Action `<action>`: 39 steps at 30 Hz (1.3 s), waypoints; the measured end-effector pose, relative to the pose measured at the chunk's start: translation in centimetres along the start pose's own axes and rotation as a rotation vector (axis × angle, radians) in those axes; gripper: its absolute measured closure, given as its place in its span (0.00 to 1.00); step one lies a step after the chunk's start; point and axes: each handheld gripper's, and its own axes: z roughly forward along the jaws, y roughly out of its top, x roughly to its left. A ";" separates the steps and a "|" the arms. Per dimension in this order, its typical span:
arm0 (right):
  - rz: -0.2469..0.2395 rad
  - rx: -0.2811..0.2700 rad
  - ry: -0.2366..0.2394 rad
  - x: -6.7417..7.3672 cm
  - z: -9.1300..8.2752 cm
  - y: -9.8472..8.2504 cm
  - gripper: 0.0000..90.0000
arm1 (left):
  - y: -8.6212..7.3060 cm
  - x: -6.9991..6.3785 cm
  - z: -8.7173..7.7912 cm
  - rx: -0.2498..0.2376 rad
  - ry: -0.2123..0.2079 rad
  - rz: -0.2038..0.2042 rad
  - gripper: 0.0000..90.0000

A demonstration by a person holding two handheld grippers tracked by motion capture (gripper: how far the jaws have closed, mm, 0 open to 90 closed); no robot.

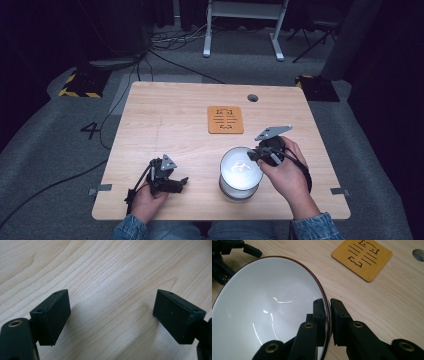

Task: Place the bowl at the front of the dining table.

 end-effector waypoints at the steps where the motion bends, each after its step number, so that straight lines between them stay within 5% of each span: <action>1: -0.002 -0.002 -0.004 -0.1 -0.1 0.2 0.92 | 0.0 0.0 0.0 -0.002 0.001 0.002 0.16; 23: 0.114 -0.028 -0.022 -2.2 -1.7 4.0 0.92 | 0.4 -0.1 0.3 -0.004 0.020 0.019 0.17; 39: 0.168 -0.058 -0.049 -4.4 -0.9 7.8 0.92 | 0.3 -0.2 0.2 -0.004 0.018 0.019 0.17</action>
